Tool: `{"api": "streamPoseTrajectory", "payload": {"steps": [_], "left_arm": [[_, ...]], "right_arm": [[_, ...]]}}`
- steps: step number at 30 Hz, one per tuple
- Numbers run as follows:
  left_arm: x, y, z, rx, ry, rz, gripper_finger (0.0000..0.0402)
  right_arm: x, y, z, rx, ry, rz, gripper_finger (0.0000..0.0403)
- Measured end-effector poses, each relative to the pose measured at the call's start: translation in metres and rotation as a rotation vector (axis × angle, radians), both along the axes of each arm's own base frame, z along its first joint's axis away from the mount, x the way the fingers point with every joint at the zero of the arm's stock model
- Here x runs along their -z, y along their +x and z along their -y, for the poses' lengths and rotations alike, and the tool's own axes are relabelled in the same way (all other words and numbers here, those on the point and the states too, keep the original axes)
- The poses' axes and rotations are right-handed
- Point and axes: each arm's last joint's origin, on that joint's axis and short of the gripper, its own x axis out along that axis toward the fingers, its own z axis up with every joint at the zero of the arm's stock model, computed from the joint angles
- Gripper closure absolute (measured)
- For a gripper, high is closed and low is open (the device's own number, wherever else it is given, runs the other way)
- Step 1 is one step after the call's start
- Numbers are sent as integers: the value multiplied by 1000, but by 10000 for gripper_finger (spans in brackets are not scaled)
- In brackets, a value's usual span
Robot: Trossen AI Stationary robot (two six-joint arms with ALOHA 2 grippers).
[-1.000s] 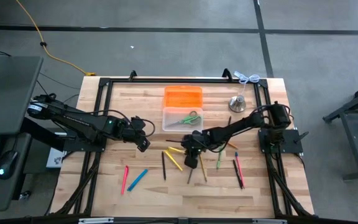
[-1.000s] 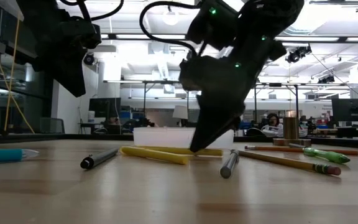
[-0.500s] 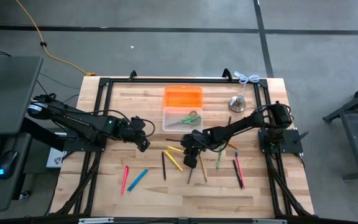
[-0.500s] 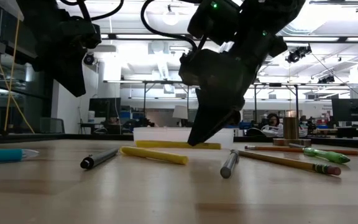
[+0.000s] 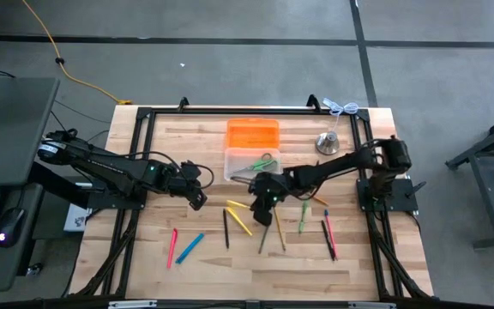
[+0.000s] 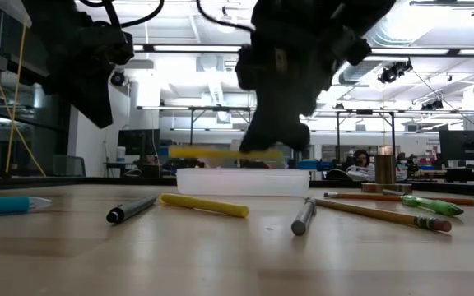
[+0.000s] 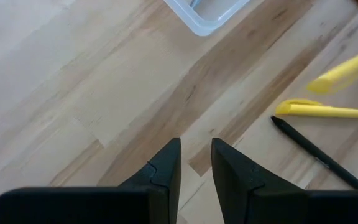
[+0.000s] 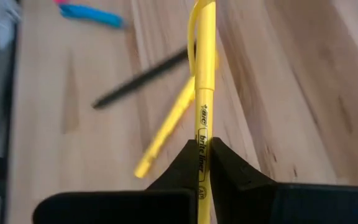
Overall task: Pick & place school supplies into a supply box
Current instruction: Put the top yellow pen into the orange supply box
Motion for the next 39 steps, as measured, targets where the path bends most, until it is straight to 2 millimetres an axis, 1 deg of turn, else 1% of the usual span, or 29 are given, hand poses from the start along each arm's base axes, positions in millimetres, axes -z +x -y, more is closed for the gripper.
{"api": "streamPoseTrajectory", "payload": {"steps": [10,16,19,25,31,35,39], "left_arm": [[0,0,0,0,-3,4,284],[0,0,0,1,-2,3,284],[0,0,0,1,-3,2,284],[0,0,0,18,5,-3,284],[0,0,0,22,7,-4,284],[0,1,0,22,5,3,284],[-1,3,1,21,1,25,284]], "right_arm": [[-47,-12,38,-40,139,134,400],[-64,-21,69,-87,256,187,400],[-68,-26,87,-110,317,208,400],[-71,-37,122,-153,444,236,400],[-73,-51,155,-163,530,271,400],[-75,-59,171,-165,586,292,400],[-80,-63,180,-210,651,323,400]]}}
